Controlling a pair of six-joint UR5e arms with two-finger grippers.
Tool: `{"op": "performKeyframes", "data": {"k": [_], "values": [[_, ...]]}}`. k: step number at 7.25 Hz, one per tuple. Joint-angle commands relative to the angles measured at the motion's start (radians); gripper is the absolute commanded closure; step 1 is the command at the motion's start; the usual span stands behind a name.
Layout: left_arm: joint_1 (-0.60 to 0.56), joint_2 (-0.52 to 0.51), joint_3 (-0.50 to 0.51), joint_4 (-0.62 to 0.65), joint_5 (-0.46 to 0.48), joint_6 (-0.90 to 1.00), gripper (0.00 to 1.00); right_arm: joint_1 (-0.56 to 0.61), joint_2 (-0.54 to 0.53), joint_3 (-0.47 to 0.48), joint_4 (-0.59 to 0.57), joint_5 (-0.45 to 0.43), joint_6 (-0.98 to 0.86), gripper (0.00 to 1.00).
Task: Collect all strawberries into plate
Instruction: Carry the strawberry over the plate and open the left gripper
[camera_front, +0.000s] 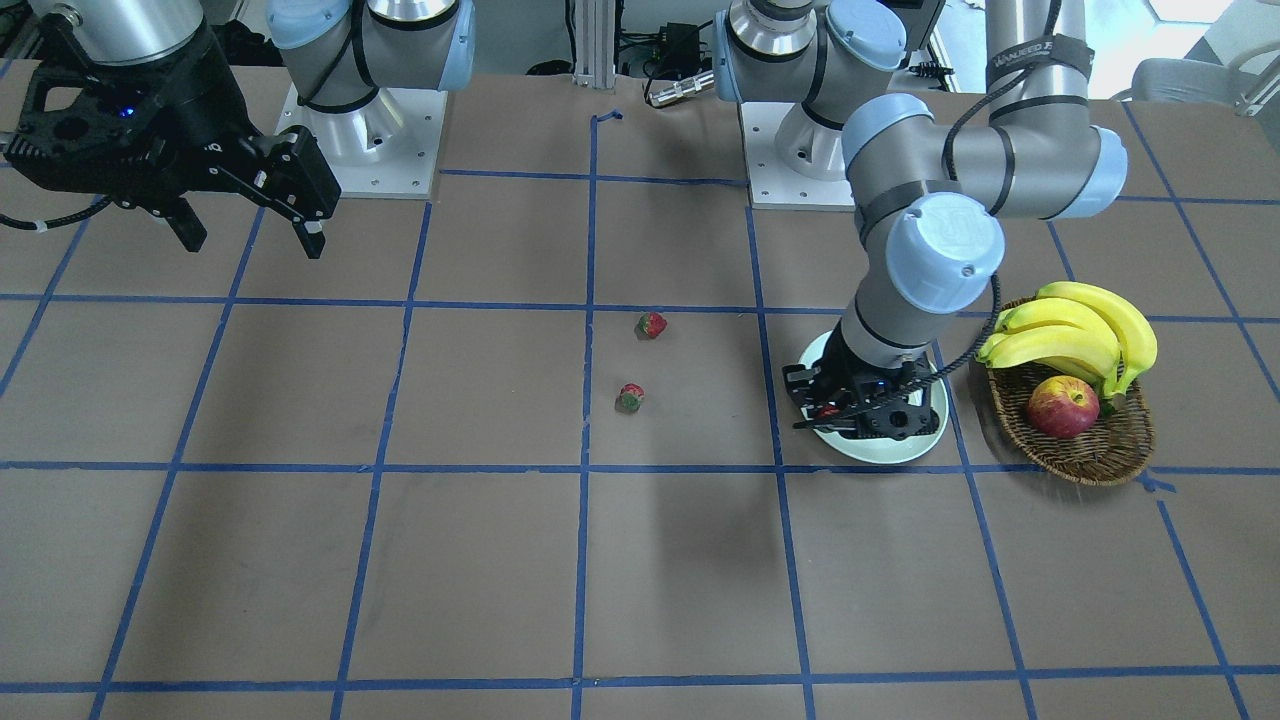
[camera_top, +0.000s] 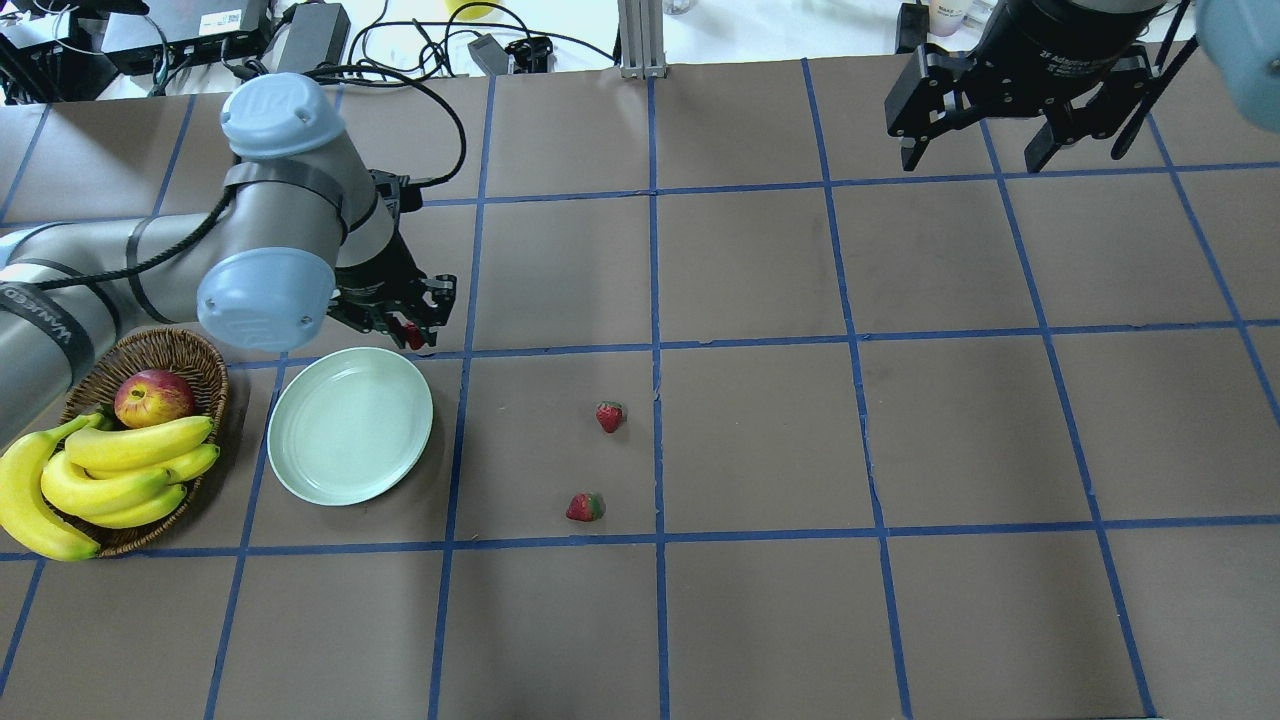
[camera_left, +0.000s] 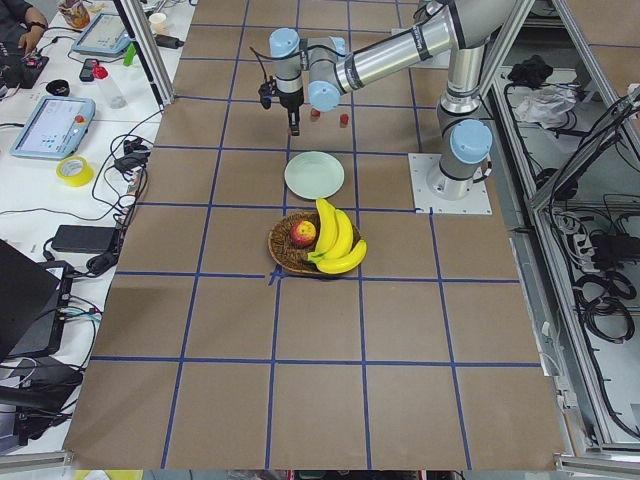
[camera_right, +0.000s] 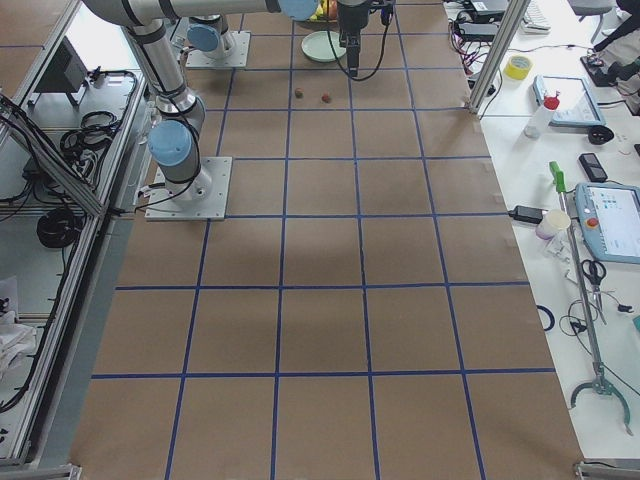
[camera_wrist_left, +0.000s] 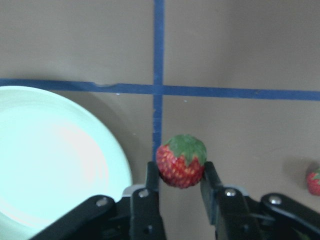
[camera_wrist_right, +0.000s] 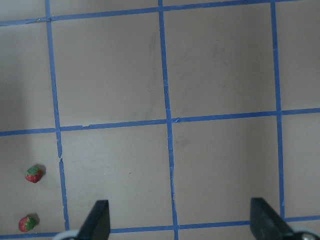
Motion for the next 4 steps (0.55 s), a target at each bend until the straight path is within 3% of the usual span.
{"op": "performKeyframes", "data": {"k": [1, 4], "values": [[0.139, -0.014, -0.03, -0.018, 0.009, 0.17, 1.0, 0.0, 0.0, 0.0, 0.0, 0.0, 0.0, 0.0], [0.17, -0.04, -0.065, -0.011, 0.05, 0.177, 1.0, 0.0, 0.0, 0.0, 0.0, 0.0, 0.0, 0.0]]}}
